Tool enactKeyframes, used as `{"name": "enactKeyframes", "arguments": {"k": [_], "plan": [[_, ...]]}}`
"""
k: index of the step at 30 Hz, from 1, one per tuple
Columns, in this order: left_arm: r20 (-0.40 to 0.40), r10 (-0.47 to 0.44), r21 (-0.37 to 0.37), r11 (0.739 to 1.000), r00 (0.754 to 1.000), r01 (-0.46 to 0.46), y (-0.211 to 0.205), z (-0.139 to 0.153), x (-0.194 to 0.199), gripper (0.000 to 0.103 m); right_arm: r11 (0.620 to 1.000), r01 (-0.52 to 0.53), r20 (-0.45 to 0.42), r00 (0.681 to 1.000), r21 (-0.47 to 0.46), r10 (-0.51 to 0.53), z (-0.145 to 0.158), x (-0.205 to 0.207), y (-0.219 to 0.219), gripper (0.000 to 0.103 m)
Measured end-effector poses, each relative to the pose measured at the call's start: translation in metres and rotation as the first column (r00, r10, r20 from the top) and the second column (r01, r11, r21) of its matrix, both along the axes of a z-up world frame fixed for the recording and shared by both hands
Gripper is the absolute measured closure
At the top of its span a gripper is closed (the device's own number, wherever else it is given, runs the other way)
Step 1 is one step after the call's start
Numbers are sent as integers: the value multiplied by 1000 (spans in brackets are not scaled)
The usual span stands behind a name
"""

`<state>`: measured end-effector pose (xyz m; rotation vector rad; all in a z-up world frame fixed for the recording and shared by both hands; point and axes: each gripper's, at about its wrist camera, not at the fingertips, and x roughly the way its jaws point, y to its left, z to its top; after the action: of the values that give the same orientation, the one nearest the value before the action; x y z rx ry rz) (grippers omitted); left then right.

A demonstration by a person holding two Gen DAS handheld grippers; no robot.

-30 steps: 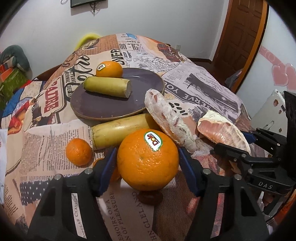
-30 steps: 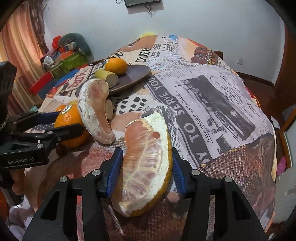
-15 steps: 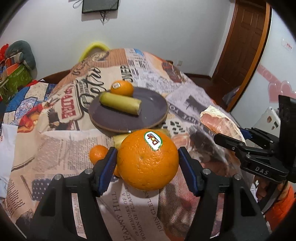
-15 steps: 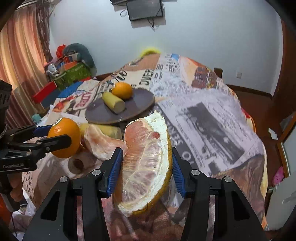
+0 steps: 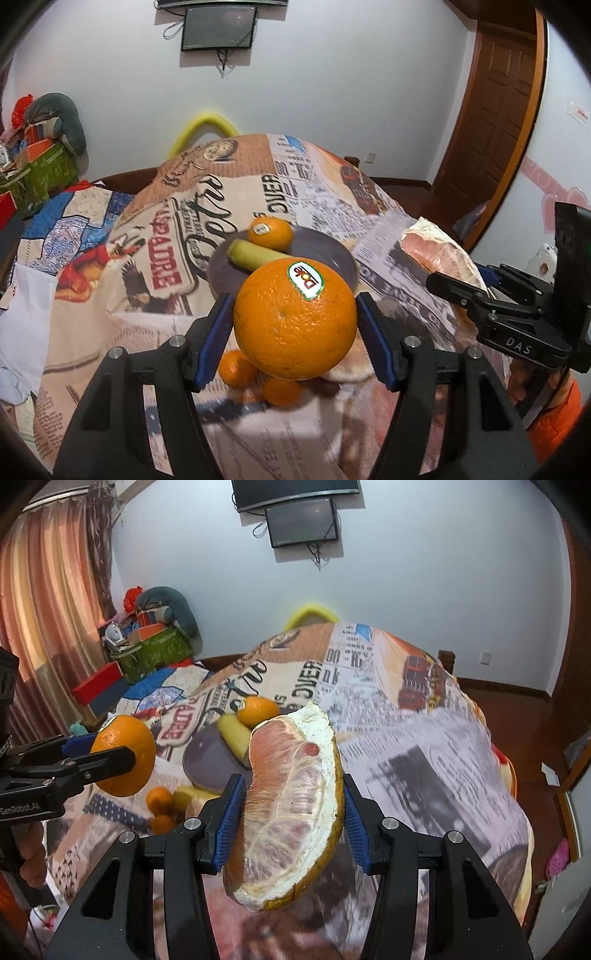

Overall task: Organize fruits
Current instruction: 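Grasp the large stickered orange with the left tool while both tools carry fruit onto the plate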

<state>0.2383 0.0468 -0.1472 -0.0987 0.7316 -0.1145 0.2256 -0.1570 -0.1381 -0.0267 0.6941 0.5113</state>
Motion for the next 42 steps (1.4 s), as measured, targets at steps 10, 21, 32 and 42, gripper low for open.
{"name": "enactKeyframes", "arguments": {"k": [10, 21, 32, 42], "plan": [[3, 63, -11, 998, 998, -63, 29, -8, 40, 37, 1000, -21, 32, 999, -3, 21, 5, 37, 23, 56], [-71, 97, -7, 995, 993, -98, 49, -46, 89, 37, 999, -35, -1, 999, -35, 35, -15, 84, 47, 56], [-141, 70, -3, 997, 988, -71, 50, -75, 119, 37, 995, -67, -94, 994, -78, 59, -44, 124, 65, 56], [-155, 53, 3, 999, 986, -54, 46, -78, 126, 37, 989, -86, -149, 987, -124, 68, -60, 137, 74, 55]]}}
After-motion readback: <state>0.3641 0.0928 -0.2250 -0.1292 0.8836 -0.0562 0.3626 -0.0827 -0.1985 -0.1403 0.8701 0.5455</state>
